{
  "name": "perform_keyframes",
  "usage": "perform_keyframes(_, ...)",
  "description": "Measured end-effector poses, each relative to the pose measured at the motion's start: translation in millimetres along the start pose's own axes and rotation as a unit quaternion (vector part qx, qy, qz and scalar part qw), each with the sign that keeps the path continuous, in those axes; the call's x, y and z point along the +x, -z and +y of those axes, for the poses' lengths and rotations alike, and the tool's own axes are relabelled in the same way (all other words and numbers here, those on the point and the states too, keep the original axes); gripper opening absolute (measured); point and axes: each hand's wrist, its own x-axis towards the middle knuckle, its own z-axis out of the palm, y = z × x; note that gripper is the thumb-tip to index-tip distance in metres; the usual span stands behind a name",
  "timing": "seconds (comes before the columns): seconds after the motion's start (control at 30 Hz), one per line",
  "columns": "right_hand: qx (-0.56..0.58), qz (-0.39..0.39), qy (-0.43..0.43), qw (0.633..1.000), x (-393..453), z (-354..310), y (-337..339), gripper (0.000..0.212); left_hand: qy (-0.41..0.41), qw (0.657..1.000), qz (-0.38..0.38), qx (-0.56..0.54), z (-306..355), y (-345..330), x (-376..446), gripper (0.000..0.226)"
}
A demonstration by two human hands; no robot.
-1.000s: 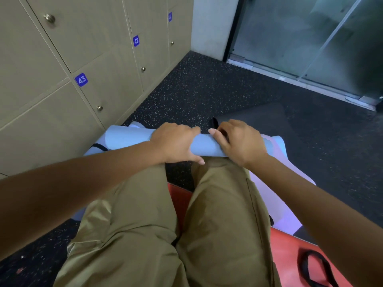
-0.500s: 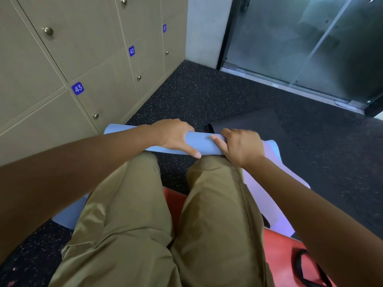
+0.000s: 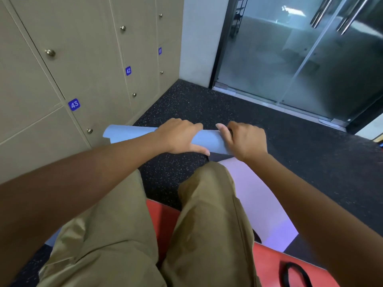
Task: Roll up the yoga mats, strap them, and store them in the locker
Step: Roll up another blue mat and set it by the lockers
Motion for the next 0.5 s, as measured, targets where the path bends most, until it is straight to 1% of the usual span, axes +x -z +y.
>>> perform_keyframes(0.07,-0.019,0.070,0.007,0.997,11.9,12.3,23.0,0.066,0.034,0.997,0.031,-0.059,1.7,10.9,1.6,0.074)
perform_keyframes(0.13,0.006,0.111,-0.003,0.994,19.7,20.7,47.2,0.058,0.066,0.988,0.072,-0.123,1.5,19.1,-0.4,0.072)
perform_keyframes(0.2,0.117,0.114,-0.036,0.986,23.6,20.8,74.5,0.050,0.088,0.971,0.106,-0.197,3.5,25.6,-6.8,0.071)
perform_keyframes(0.23,0.192,0.107,-0.046,0.975,23.8,17.9,86.1,0.048,0.096,0.959,0.121,-0.239,5.9,27.4,-11.7,0.071)
perform_keyframes(0.27,0.261,0.106,-0.048,0.958,24.0,14.3,98.5,0.047,0.100,0.943,0.137,-0.286,8.8,29.2,-16.3,0.070)
perform_keyframes(0.33,0.340,0.122,-0.027,0.932,21.2,4.1,121.1,0.049,0.102,0.903,0.163,-0.384,17.1,32.4,-28.8,0.068)
perform_keyframes(0.4,0.381,0.117,0.007,0.917,16.7,-8.5,138.3,0.054,0.100,0.861,0.173,-0.468,26.7,33.7,-43.4,0.074)
perform_keyframes(0.5,0.415,0.077,0.052,0.905,7.2,-29.6,155.2,0.063,0.096,0.800,0.177,-0.565,42.2,28.7,-70.0,0.086)
